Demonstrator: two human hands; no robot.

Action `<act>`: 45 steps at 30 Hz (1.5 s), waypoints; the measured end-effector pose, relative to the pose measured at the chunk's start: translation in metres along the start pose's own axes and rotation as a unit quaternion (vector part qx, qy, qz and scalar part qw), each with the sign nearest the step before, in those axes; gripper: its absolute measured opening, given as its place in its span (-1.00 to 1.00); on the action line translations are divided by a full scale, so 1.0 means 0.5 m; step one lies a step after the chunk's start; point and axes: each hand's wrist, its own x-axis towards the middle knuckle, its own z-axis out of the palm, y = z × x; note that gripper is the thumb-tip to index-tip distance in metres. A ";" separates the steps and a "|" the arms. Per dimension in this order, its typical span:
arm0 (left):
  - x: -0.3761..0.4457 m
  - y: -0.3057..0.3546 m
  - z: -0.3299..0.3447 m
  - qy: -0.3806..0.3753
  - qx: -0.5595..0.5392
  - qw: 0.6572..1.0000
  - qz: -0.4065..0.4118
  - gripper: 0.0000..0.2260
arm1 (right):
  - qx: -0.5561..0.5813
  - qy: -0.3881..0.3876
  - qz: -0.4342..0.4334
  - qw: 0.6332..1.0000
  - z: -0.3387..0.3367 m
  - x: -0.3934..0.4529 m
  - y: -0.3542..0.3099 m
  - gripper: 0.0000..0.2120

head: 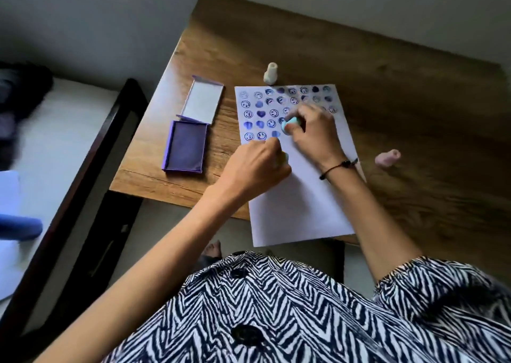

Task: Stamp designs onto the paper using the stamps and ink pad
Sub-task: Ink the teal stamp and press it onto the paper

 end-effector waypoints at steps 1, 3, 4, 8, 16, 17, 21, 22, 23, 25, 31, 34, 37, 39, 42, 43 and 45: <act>-0.001 -0.001 0.001 -0.002 0.006 1.000 0.004 -0.77 | -0.014 0.000 -0.003 1.000 0.001 0.000 -0.002 -0.89; -0.002 -0.004 0.002 -0.011 0.008 1.000 0.005 -0.76 | -0.031 0.005 0.005 0.999 0.001 0.003 -0.004 -0.88; -0.002 -0.006 0.002 -0.014 0.007 1.000 0.004 -0.76 | -0.040 0.007 0.009 0.999 0.000 0.005 -0.006 -0.88; 0.001 -0.014 0.002 -0.016 -0.004 1.000 0.009 -0.75 | -0.089 -0.009 0.003 0.996 -0.003 0.005 -0.013 -0.89; 0.004 -0.021 0.001 -0.013 -0.013 1.000 0.015 -0.76 | -0.161 -0.030 -0.026 0.986 0.006 0.004 -0.018 -0.87; 0.003 -0.021 0.002 -0.013 -0.014 1.000 0.015 -0.77 | -0.176 -0.031 -0.033 0.983 0.010 0.003 -0.017 -0.87; 0.002 -0.019 0.004 -0.016 -0.023 1.000 0.009 -0.78 | -0.239 -0.020 -0.057 0.969 0.026 -0.003 -0.012 -0.87; 0.003 -0.019 0.003 -0.018 -0.025 0.999 0.009 -0.78 | -0.245 -0.018 -0.059 0.967 0.028 -0.004 -0.012 -0.87; 0.003 -0.020 0.003 -0.018 -0.028 0.999 0.007 -0.78 | -0.250 -0.017 -0.061 0.966 0.030 -0.006 -0.013 -0.87; 0.005 -0.022 0.002 -0.021 -0.032 0.999 0.002 -0.77 | -0.258 -0.019 -0.063 0.964 0.031 -0.006 -0.012 -0.87; 0.008 -0.019 0.002 -0.026 -0.025 0.999 -0.005 -0.76 | -0.256 -0.028 -0.065 0.964 0.028 -0.006 -0.013 -0.88; 0.007 -0.019 0.003 -0.024 -0.025 0.999 -0.008 -0.76 | -0.253 -0.033 -0.069 0.965 0.027 -0.006 -0.012 -0.90; 0.007 -0.017 0.003 -0.029 -0.027 0.999 -0.016 -0.76 | -0.245 -0.032 -0.069 0.967 0.026 -0.004 -0.009 -0.91; 0.007 -0.015 0.002 -0.030 -0.025 0.999 -0.019 -0.77 | -0.238 -0.032 -0.070 0.968 0.023 -0.005 -0.011 -0.91; 0.004 -0.014 0.002 -0.037 -0.022 0.999 -0.023 -0.77 | -0.230 -0.052 -0.075 0.969 0.015 -0.003 -0.013 -0.90; 0.002 -0.014 0.002 -0.039 -0.023 0.999 -0.024 -0.78 | -0.217 -0.060 -0.069 0.972 0.008 -0.002 -0.011 -0.90; 0.001 -0.015 0.002 -0.037 -0.024 0.999 -0.027 -0.78 | -0.156 -0.042 -0.042 0.986 -0.011 -0.004 -0.004 -0.88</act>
